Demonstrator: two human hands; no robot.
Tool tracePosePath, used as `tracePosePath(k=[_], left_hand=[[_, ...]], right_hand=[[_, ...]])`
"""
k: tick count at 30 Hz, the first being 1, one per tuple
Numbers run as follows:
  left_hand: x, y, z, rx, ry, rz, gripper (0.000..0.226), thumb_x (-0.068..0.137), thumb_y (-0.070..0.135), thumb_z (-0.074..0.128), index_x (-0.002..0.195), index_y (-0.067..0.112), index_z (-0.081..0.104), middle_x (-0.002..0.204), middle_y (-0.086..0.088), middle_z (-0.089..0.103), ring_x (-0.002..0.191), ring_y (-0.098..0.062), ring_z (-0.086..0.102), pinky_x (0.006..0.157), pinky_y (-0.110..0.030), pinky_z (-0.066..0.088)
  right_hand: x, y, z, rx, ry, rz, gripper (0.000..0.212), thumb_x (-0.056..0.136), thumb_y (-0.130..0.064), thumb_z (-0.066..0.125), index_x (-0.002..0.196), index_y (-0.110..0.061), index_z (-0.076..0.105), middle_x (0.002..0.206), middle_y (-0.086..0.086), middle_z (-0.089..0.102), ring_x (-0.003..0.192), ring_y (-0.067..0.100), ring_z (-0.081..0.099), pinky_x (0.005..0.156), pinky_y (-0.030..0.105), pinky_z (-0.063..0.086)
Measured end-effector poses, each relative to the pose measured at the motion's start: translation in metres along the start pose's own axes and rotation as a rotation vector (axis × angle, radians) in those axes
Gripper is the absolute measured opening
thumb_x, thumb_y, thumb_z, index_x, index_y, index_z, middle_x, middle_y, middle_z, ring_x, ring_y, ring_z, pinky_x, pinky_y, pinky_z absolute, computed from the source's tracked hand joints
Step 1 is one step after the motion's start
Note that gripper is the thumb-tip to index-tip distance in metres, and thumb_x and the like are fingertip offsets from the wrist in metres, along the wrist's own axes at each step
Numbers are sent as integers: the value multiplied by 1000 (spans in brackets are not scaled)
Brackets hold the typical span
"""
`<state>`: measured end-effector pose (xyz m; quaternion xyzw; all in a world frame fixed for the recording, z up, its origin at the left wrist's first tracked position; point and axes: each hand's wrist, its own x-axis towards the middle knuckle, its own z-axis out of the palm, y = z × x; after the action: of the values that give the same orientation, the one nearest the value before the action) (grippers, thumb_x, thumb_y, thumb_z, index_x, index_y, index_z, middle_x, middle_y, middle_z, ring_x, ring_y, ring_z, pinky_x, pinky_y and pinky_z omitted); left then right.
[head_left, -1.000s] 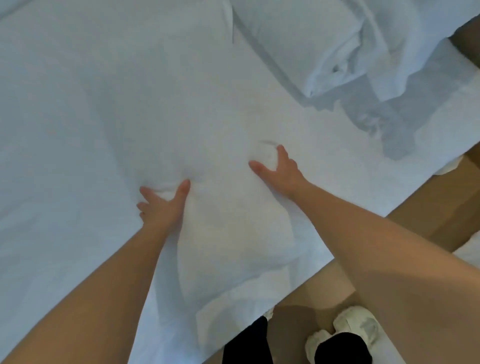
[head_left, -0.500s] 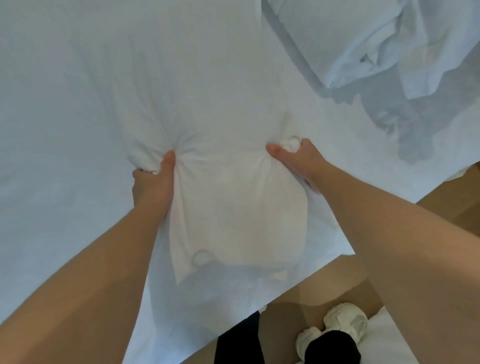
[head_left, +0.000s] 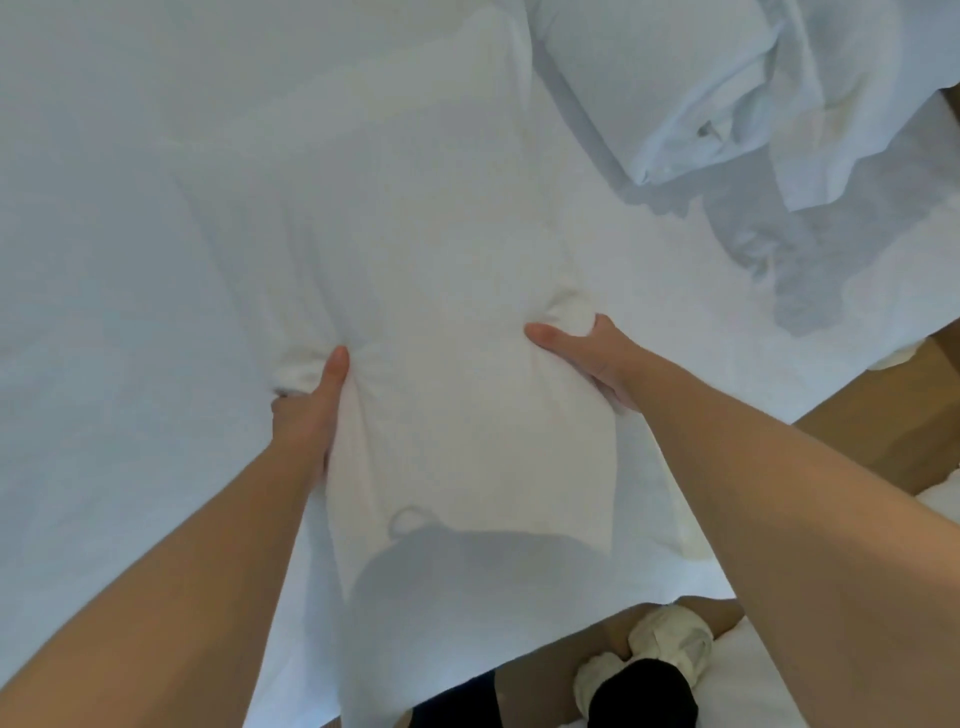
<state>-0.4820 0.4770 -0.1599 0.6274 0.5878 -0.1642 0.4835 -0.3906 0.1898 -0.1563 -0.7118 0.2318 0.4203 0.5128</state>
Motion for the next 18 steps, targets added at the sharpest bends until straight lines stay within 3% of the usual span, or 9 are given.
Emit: tracePosePath(k=[2,4,6,8,11,15,18], left_hand=[[-12,-5,-9,9,3,29,135,40,90,67,146,11,37,137,-9,54,121,-30,56,104,-44,44],[-35,-5,-20,-9,-27,51,104,60,77,70,139,13,48,129,-8,60,114,-29,59,101,-42,47],[-61,-7,-32,-18,-58,66,86,69,70,70,132,14,55,121,-7,64,108,-28,61,97,-41,49],[-93,-10,-46,-9,-31,86,69,76,65,67,122,14,60,113,-6,65,104,-28,62,95,-39,49],[-152,-8,-61,15,11,106,64,79,63,65,120,14,62,110,-3,64,103,-26,61,95,-37,48],[-233,7,-74,128,-73,156,55,79,61,63,112,17,62,106,-4,67,98,-26,62,89,-37,50],[-297,14,-76,221,-197,210,49,80,63,61,102,19,61,98,-4,67,93,-26,62,84,-36,49]], right_hand=[[-15,4,0,23,-16,32,80,60,-55,86,123,-13,59,106,3,73,87,17,73,67,27,57],[-38,7,-8,39,-19,53,61,69,-48,83,116,-14,64,102,4,74,85,17,73,68,27,57],[-75,7,-17,35,-16,85,63,66,-53,83,113,-16,65,101,3,75,88,20,72,80,35,57],[-122,8,-24,57,-8,109,55,72,-52,80,113,-19,62,101,0,73,89,18,70,75,32,55],[-200,10,-38,141,42,131,54,79,-48,75,123,-22,58,106,-5,69,92,12,67,68,24,50],[-310,14,-61,282,141,176,49,83,-43,73,125,-27,53,100,-10,66,86,5,63,61,19,46],[-389,29,-79,392,247,197,67,77,-50,76,133,-23,51,108,-7,66,94,12,64,71,26,49]])
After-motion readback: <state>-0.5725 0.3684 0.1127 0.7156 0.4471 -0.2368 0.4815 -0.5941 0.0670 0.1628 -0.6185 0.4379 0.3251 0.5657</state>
